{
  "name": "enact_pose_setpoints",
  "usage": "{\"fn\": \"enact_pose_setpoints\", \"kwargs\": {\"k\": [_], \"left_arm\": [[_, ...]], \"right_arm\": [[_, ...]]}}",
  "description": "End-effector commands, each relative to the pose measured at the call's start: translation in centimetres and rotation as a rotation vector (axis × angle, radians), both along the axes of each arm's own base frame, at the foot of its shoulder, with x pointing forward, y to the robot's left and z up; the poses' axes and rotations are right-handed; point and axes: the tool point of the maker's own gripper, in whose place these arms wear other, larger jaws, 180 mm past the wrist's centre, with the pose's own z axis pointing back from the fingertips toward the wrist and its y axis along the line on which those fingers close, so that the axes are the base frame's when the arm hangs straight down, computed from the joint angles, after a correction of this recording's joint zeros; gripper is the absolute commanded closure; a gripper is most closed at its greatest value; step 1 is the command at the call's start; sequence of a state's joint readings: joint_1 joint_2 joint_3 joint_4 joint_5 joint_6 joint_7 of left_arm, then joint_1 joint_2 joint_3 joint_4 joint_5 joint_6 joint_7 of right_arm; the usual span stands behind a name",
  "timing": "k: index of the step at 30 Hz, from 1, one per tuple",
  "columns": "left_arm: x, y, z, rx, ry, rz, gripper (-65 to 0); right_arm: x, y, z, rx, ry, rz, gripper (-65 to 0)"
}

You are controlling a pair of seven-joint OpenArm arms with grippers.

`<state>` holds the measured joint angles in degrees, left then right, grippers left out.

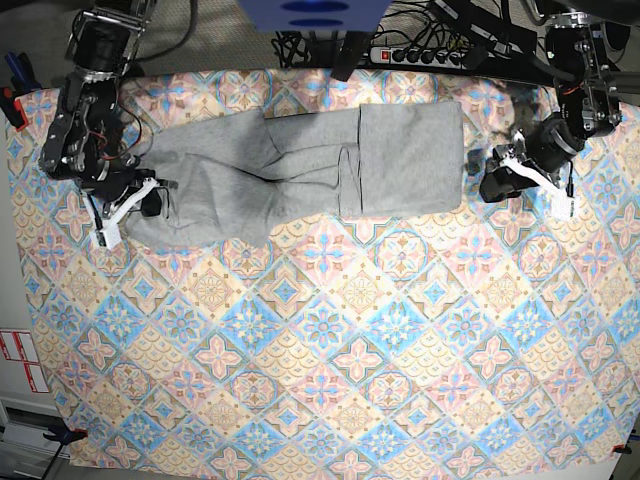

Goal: Fold the T-shirt properly

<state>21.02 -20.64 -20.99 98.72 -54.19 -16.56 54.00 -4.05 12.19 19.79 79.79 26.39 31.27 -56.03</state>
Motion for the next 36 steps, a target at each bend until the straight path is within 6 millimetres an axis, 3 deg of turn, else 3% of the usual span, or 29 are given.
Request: {"fn": "enact_pose_setpoints", "kwargs": {"k": [1,5,7,9,13,19,26,30,36], "left_arm": [[0.7,0.2,1.2,0.003,-0.051,0.001,-23.6],[0.7,0.2,1.2,0.002,-0.052,0.001,-23.6],[0.7,0.2,1.2,0.003,-0.051,0.002,-23.6],[0.6,0.3,1.2,0.003,-0.05,0.003,-23.6],[0.6,0.3,1.2,0.003,-0.051,0.005,-23.6],[0.5,0.3,1.1,0.003,-0.048,0.005,-23.6],[0.0,0.2,0.7,0.002,-0.034,0.004,-23.5],[-0.2,0.3,0.5,0.002,-0.027,0.005,-23.5],[-1.0,0.3,0.1,0.002,-0.007,0.007,-23.5]], "right_arm": [[1.7,-1.3,1.8,-0.018,-0.063,-0.022,-0.2],[2.8,-2.8,3.1,-0.056,-0.089,-0.015,-0.2],[3.0,-2.4,3.3,-0.063,-0.093,0.005,-0.2],[3.0,-1.4,3.4,-0.068,-0.098,0.047,-0.2],[0.6,1.5,2.2,-0.069,-0.068,0.197,-0.2],[-1.9,8.3,2.8,-0.061,-0.099,0.461,-0.2],[-1.9,15.5,7.3,-0.06,-0.254,0.681,-0.2],[-2.5,19.3,8.5,-0.002,-0.302,0.743,-0.2],[-1.9,24.4,10.4,0.069,-0.374,0.824,-0.2]]}}
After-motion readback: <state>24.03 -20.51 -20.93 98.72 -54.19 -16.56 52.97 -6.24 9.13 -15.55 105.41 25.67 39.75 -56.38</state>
